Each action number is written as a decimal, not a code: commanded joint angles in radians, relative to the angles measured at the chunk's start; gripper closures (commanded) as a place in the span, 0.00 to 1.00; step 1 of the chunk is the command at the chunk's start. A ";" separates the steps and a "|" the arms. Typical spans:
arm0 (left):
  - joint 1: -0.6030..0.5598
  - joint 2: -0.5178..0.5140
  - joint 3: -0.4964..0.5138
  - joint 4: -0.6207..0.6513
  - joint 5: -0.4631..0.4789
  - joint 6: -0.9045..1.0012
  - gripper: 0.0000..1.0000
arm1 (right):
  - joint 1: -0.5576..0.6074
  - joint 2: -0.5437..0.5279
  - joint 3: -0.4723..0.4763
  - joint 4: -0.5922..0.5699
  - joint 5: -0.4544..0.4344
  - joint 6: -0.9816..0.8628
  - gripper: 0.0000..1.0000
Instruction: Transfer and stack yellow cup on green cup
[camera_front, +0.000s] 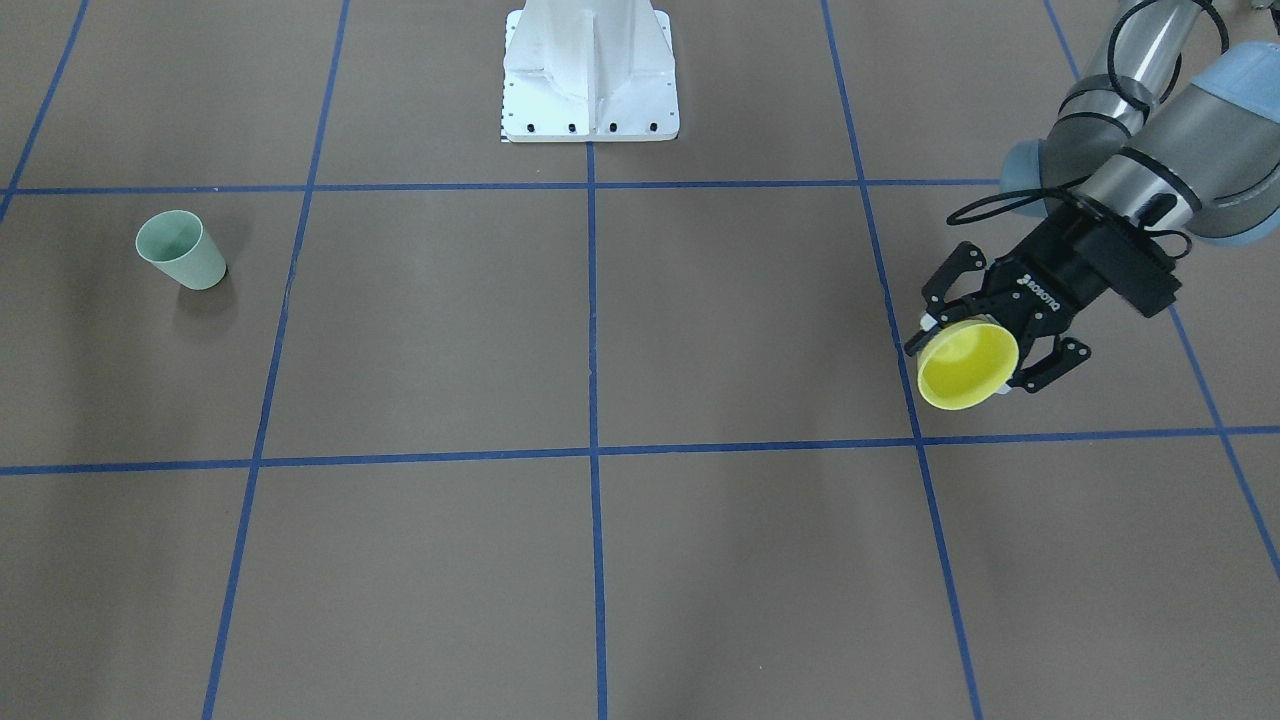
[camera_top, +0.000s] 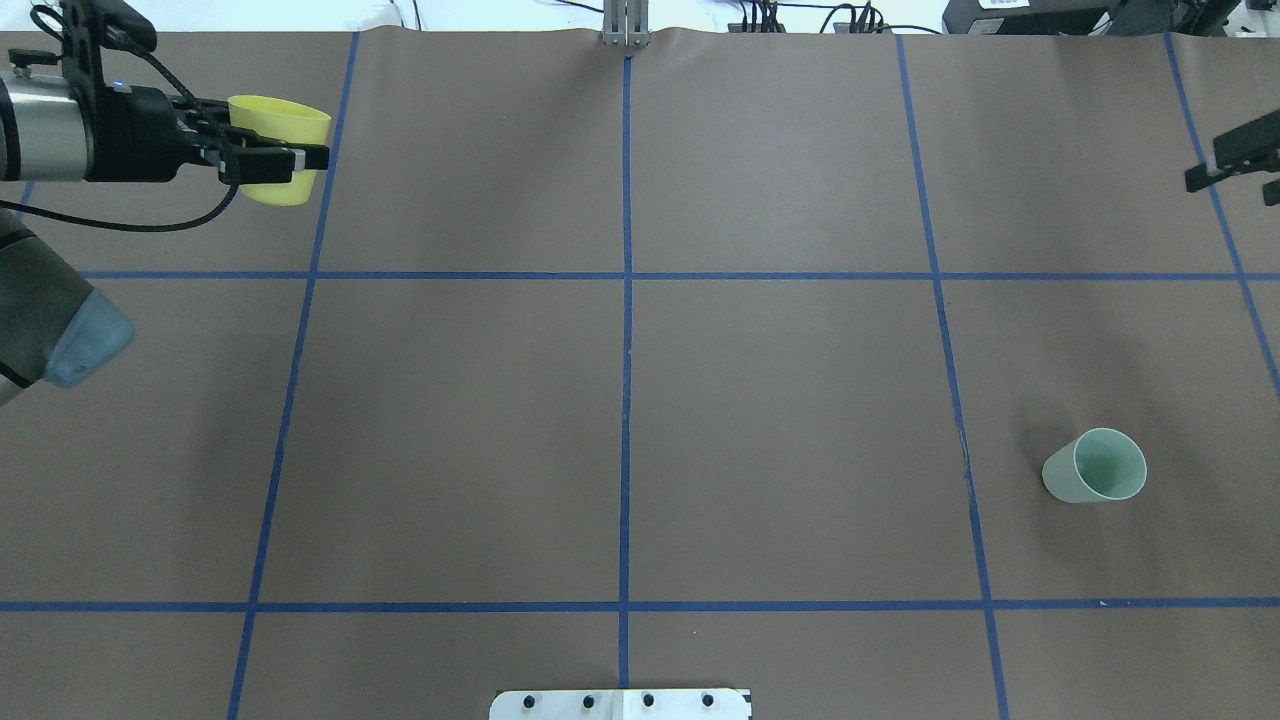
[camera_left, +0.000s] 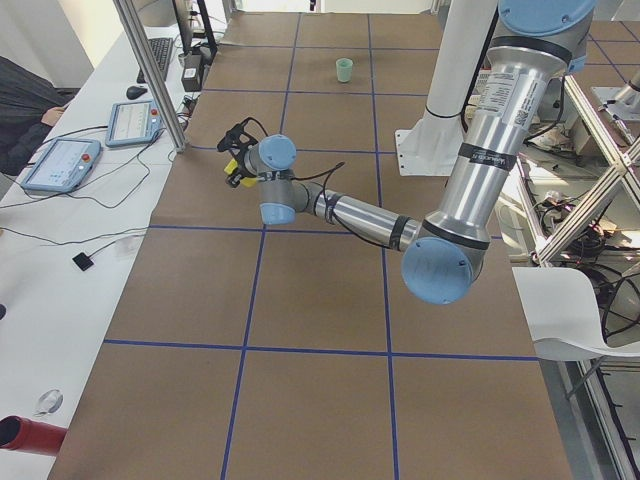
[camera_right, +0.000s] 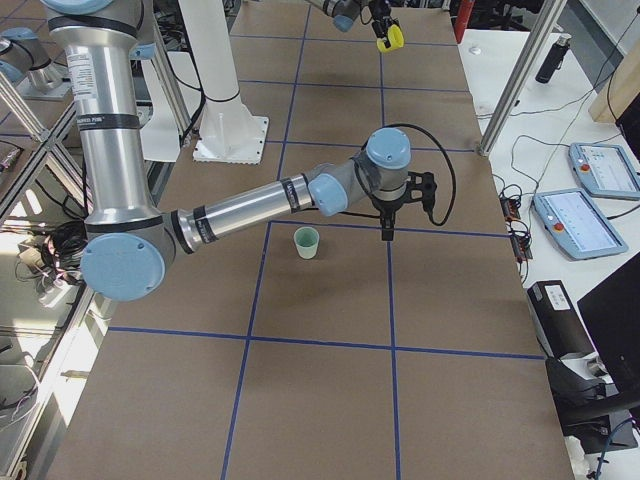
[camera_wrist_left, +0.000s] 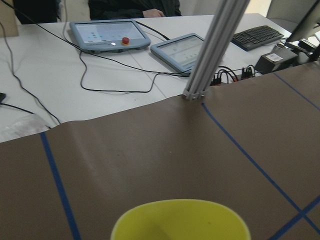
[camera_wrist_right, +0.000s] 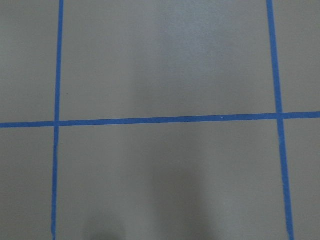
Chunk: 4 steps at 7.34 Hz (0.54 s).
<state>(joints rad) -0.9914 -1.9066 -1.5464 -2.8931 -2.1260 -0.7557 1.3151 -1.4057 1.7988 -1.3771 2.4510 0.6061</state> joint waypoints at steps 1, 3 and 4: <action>0.022 -0.029 -0.011 -0.110 -0.052 -0.005 1.00 | -0.137 0.208 -0.081 0.009 -0.001 0.090 0.01; 0.020 -0.037 -0.055 -0.115 -0.095 -0.005 1.00 | -0.244 0.318 -0.069 0.010 0.002 0.173 0.00; 0.031 -0.040 -0.051 -0.148 -0.145 0.006 1.00 | -0.328 0.396 -0.067 0.013 -0.001 0.273 0.01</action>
<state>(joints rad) -0.9683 -1.9434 -1.5919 -3.0130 -2.2268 -0.7598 1.0780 -1.0956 1.7292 -1.3663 2.4515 0.7846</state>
